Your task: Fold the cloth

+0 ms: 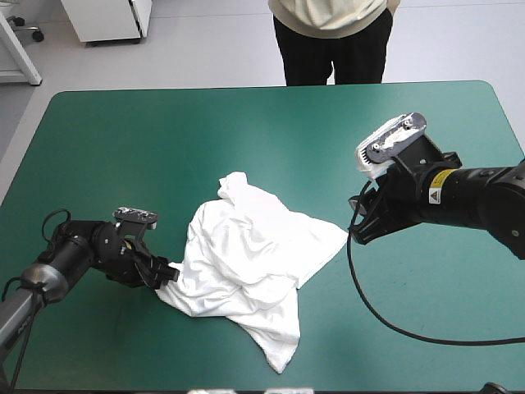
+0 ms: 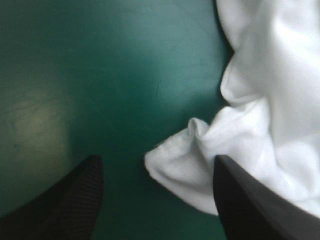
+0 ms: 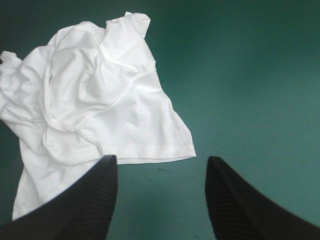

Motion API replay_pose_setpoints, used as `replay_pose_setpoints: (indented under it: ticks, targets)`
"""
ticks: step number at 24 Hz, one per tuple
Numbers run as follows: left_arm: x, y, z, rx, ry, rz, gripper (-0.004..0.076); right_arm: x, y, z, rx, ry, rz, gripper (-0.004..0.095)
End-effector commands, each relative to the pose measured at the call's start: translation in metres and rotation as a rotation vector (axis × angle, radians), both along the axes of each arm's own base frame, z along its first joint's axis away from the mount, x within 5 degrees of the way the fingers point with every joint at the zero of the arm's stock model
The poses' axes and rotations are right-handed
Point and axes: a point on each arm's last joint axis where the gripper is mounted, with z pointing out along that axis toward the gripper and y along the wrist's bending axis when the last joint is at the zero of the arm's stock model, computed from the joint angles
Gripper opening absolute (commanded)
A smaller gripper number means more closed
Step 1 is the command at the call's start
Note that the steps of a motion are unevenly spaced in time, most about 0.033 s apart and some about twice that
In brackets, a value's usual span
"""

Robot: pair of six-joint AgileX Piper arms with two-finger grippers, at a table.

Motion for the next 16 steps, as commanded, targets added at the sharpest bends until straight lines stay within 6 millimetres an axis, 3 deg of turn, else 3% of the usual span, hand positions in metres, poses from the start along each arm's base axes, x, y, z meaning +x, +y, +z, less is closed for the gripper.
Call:
replay_pose_setpoints:
  ticks: [1,5,8,11,12,14,16]
  targets:
    - [0.011,-0.006,-0.005,-0.032,0.011,-0.018,0.0464,-0.006,-0.007,0.010,0.018,-0.044,-0.011,0.0499]
    - [0.012,-0.011,-0.010,-0.076,0.045,-0.033,0.0435,-0.006,-0.007,0.010,0.013,-0.047,-0.017,0.0499]
    - [0.011,-0.014,-0.009,-0.107,0.051,-0.056,0.0345,-0.006,-0.007,0.010,0.013,-0.047,-0.017,0.0499]
    - [0.011,-0.012,-0.010,-0.087,0.053,-0.068,0.0147,-0.004,-0.008,0.010,-0.002,-0.055,-0.027,0.0487]
    - [0.011,-0.012,-0.010,-0.077,0.049,-0.079,-0.0013,-0.001,-0.009,0.006,-0.030,-0.057,-0.042,0.0468]
    - [0.011,-0.012,-0.010,-0.075,0.045,-0.087,-0.0009,0.010,-0.008,-0.010,-0.100,-0.027,-0.071,0.0456]
    - [0.011,-0.012,-0.010,-0.075,0.040,-0.086,-0.0009,0.023,-0.001,-0.038,-0.166,0.047,-0.076,0.0457]
